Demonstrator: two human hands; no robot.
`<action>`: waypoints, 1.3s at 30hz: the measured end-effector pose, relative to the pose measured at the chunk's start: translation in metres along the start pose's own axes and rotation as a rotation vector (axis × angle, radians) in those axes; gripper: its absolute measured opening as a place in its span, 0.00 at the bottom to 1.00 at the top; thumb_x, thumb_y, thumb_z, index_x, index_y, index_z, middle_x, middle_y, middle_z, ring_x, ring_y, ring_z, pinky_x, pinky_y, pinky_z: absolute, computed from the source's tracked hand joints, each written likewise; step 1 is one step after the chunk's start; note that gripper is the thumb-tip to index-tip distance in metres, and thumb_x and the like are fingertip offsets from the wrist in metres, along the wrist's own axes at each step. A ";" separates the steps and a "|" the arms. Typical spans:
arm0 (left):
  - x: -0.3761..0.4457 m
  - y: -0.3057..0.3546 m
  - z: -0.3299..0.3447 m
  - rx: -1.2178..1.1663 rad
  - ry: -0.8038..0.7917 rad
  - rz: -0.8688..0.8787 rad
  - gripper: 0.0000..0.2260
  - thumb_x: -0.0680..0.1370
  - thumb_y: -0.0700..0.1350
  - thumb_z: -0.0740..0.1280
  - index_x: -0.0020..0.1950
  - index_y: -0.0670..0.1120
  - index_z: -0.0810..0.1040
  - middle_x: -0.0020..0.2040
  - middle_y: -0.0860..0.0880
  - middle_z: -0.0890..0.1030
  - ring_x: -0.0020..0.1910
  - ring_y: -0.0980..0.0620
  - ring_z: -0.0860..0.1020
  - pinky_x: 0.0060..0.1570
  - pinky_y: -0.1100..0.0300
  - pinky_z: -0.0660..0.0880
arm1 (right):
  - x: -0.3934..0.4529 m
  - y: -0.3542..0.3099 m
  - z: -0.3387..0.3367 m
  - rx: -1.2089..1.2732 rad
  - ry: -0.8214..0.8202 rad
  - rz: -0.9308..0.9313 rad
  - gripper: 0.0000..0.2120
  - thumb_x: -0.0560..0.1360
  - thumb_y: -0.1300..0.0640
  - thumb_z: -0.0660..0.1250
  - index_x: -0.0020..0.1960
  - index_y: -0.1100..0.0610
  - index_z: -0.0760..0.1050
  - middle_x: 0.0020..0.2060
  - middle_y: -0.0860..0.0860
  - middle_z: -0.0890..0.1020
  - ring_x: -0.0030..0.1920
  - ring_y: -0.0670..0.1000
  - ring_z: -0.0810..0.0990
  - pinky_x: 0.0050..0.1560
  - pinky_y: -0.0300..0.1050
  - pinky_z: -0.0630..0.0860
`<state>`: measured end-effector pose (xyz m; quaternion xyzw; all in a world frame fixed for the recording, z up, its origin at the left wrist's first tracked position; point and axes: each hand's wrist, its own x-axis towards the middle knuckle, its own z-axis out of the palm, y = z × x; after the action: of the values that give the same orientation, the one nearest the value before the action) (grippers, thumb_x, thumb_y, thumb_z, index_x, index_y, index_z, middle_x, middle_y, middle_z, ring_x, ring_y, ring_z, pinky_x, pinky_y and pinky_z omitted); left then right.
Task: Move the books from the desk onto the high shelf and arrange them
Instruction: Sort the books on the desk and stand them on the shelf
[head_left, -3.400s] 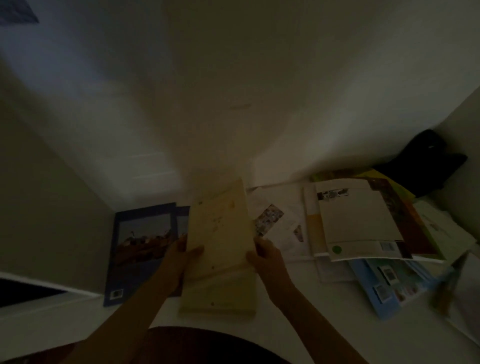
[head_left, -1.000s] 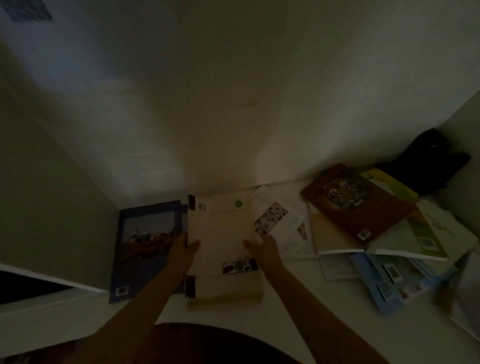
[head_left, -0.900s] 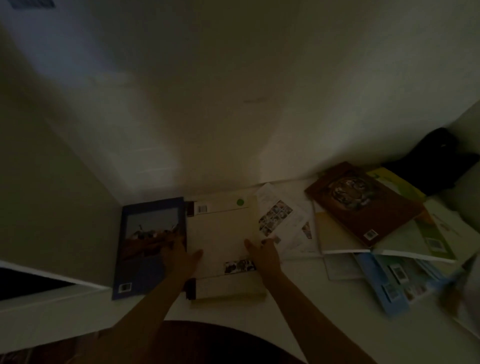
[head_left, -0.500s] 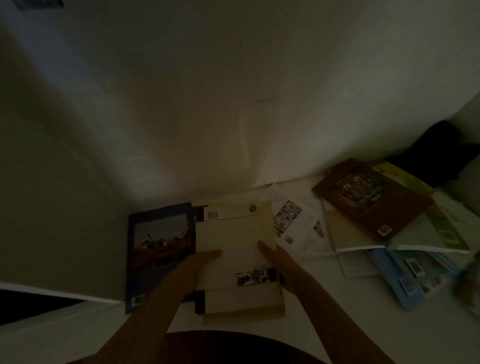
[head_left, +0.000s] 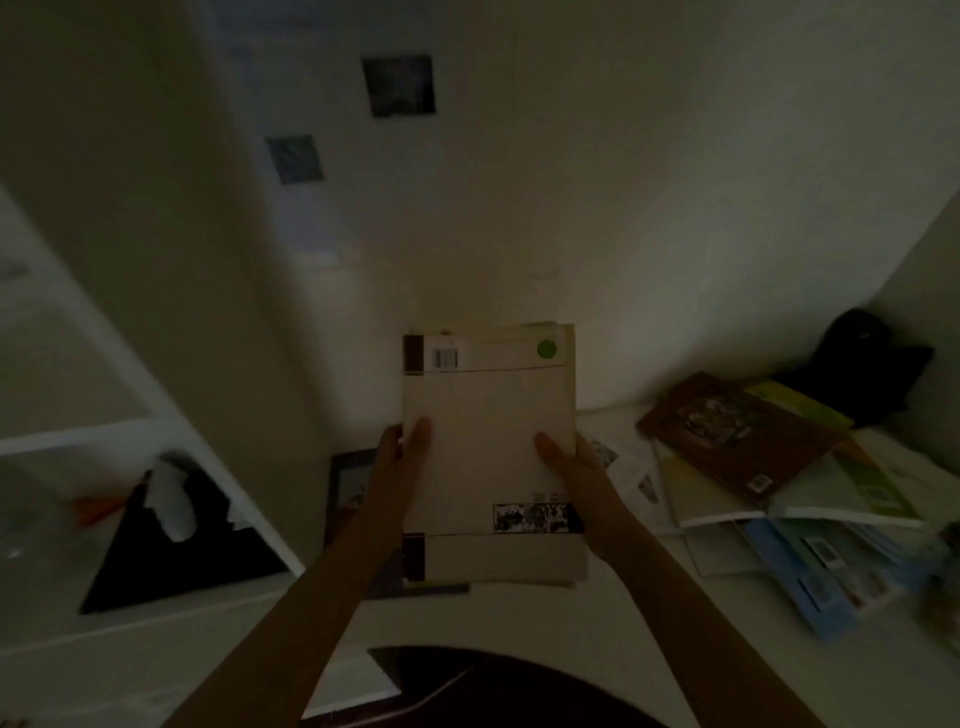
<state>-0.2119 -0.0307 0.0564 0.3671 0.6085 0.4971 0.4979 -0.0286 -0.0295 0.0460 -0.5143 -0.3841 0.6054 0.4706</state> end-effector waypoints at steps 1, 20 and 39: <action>-0.016 0.013 -0.004 -0.026 0.024 0.054 0.18 0.79 0.54 0.58 0.66 0.48 0.66 0.56 0.48 0.76 0.46 0.51 0.77 0.44 0.55 0.77 | -0.011 -0.013 0.005 -0.003 -0.027 -0.050 0.14 0.77 0.52 0.63 0.62 0.51 0.68 0.55 0.52 0.78 0.53 0.53 0.79 0.55 0.51 0.77; -0.258 0.278 -0.149 -0.044 0.383 0.914 0.18 0.72 0.51 0.69 0.60 0.56 0.69 0.53 0.54 0.79 0.46 0.57 0.81 0.42 0.59 0.80 | -0.197 -0.264 0.177 0.238 -0.541 -0.670 0.10 0.76 0.56 0.63 0.56 0.55 0.76 0.43 0.49 0.84 0.40 0.47 0.83 0.42 0.43 0.82; -0.105 0.496 -0.197 -0.247 0.699 1.248 0.18 0.74 0.48 0.70 0.57 0.52 0.65 0.55 0.52 0.72 0.56 0.51 0.74 0.59 0.47 0.74 | -0.076 -0.492 0.366 -0.463 -0.103 -1.152 0.44 0.67 0.38 0.70 0.74 0.53 0.54 0.68 0.56 0.68 0.64 0.57 0.71 0.62 0.54 0.71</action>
<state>-0.4025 -0.0600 0.5653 0.4068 0.3485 0.8420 -0.0644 -0.3009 0.0327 0.5971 -0.2833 -0.7435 0.1793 0.5787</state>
